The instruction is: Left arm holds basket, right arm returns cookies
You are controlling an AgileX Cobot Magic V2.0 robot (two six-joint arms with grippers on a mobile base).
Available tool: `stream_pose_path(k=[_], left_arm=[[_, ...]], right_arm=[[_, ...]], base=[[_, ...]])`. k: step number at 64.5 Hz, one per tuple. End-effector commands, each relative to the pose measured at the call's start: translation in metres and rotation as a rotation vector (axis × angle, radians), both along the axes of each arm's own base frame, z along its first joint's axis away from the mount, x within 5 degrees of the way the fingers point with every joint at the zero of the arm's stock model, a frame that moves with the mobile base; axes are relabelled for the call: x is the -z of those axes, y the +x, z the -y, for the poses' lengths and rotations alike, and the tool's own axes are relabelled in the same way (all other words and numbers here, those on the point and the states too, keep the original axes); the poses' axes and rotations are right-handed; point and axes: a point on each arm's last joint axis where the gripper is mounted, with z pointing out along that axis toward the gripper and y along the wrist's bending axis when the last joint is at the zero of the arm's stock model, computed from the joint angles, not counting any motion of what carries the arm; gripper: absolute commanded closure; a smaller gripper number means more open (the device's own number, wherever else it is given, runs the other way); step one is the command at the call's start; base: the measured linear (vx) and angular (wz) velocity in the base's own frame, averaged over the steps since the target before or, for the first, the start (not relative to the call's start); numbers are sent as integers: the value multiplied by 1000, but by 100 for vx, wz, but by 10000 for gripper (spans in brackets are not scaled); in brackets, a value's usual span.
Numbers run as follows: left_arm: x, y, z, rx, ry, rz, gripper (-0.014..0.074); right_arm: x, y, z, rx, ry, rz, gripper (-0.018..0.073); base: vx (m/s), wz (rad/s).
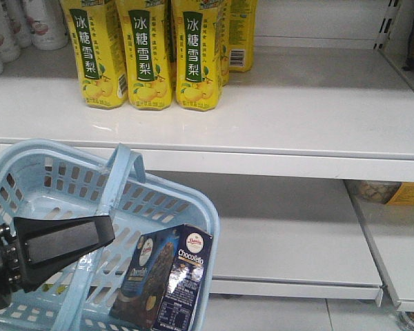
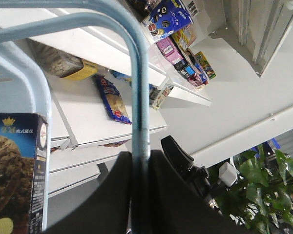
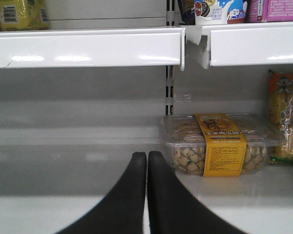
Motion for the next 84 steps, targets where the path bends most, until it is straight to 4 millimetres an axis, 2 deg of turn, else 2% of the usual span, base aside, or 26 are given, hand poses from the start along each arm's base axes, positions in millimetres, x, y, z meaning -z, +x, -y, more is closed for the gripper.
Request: stream_pose_path(k=[1, 84], left_arm=[[-20, -2, 0, 1, -122, 37, 603], [-20, -2, 0, -2, -122, 37, 603]], right_arm=[[0, 0, -2, -15, -22, 63, 563], [0, 0, -2, -15, -22, 63, 563]], base=[[5, -6], [0, -1]])
